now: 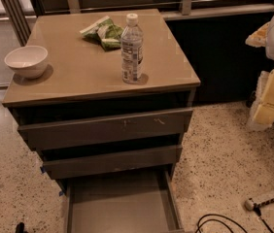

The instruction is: Place blue plastic bottle into bottom drawer

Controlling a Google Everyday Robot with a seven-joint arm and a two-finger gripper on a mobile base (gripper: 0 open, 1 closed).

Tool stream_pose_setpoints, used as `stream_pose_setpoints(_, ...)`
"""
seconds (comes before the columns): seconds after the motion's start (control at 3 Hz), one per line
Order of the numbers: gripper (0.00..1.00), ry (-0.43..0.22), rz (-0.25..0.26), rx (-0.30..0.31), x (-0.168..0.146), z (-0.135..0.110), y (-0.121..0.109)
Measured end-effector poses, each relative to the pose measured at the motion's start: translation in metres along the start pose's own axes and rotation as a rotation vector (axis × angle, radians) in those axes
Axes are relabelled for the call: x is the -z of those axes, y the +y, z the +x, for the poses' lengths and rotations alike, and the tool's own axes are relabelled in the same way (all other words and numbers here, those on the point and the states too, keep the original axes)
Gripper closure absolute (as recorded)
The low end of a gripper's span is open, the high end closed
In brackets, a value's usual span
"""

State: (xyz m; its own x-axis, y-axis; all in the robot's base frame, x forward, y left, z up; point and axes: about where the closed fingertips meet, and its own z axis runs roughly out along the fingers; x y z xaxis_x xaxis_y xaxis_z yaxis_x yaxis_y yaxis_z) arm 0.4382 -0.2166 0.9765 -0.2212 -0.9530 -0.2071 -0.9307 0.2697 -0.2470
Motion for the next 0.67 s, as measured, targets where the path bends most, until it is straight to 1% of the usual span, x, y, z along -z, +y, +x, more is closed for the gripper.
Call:
stream_pose_setpoints(0.33, 0.0, 0.0, 0.0, 0.0, 0.0, 0.0, 0.0)
stream_pose_setpoints(0.67, 0.0, -0.023, 0.017, 0.003, -0.003, -0.012, -0.025)
